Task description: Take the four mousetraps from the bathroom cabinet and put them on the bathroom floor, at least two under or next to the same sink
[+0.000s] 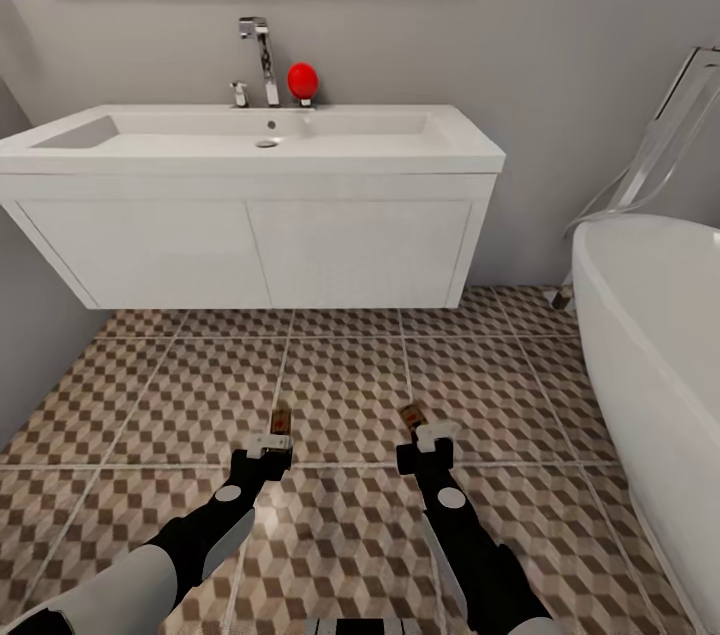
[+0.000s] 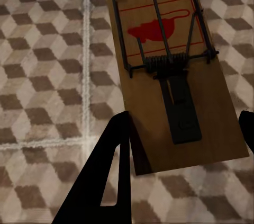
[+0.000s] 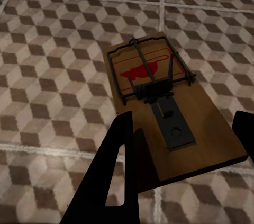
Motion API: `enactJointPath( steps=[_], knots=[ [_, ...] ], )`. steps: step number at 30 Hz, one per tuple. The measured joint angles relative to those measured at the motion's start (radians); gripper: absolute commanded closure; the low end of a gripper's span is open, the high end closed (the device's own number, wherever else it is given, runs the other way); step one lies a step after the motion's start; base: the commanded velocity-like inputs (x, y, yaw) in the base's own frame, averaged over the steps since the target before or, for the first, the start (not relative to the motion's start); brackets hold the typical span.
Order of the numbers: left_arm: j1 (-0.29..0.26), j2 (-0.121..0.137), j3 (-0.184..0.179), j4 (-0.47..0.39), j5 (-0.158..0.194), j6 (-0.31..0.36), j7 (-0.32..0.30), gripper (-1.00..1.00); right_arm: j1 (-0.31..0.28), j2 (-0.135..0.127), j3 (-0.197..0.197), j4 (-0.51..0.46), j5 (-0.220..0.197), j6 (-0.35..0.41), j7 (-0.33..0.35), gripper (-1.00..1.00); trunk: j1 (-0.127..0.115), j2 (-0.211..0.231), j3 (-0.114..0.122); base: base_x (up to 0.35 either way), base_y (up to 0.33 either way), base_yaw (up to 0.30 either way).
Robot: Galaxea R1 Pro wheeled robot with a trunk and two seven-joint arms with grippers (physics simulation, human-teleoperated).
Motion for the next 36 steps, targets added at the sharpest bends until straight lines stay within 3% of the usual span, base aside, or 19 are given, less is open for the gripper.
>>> enactJointPath(
  steps=[16, 27, 30, 32, 34, 35, 36],
  knots=[
    [0.000, 0.000, 0.000, -0.001, -0.001, -0.001, 0.000, 1.00, 0.000, 0.000, 0.000, -0.001, 0.000, -0.002, 0.000, 1.00, 0.061, -0.112, -0.074, 0.000, 0.000, 0.000],
    [0.000, -0.003, 0.005, 0.000, -0.001, 0.020, 0.001, 1.00, 0.000, 0.000, 0.000, -0.005, 0.004, -0.022, 0.000, 1.00, 0.061, -0.112, -0.077, 0.000, 0.000, 0.000],
    [-0.001, -0.009, 0.009, -0.007, -0.002, 0.128, 0.002, 1.00, -0.002, 0.000, -0.001, -0.040, 0.008, 0.008, 0.000, 1.00, 0.061, -0.112, -0.077, 0.000, 0.000, 0.000],
    [-0.008, -0.007, 0.017, -0.030, -0.001, 0.243, 0.000, 1.00, -0.005, 0.000, -0.002, -0.078, 0.010, 0.068, 0.002, 1.00, 0.061, -0.112, -0.077, 0.000, 0.000, 0.000],
    [-0.029, 0.000, 0.061, -0.099, -0.005, 0.404, 0.000, 1.00, -0.028, 0.000, -0.002, -0.121, 0.012, 0.158, 0.003, 1.00, 0.061, -0.112, -0.077, 0.000, 0.000, 0.000],
    [-0.036, 0.002, 0.081, -0.120, -0.005, 0.438, 0.001, 1.00, -0.041, 0.000, -0.002, -0.128, 0.011, 0.175, 0.004, 1.00, 0.061, -0.112, -0.077, 0.000, 0.000, 0.000],
    [-0.048, 0.003, 0.127, -0.155, -0.007, 0.491, 0.001, 1.00, -0.069, 0.000, -0.002, -0.134, 0.011, 0.199, 0.005, 1.00, 0.061, -0.112, -0.077, 0.000, 0.000, 0.000]
  ],
)
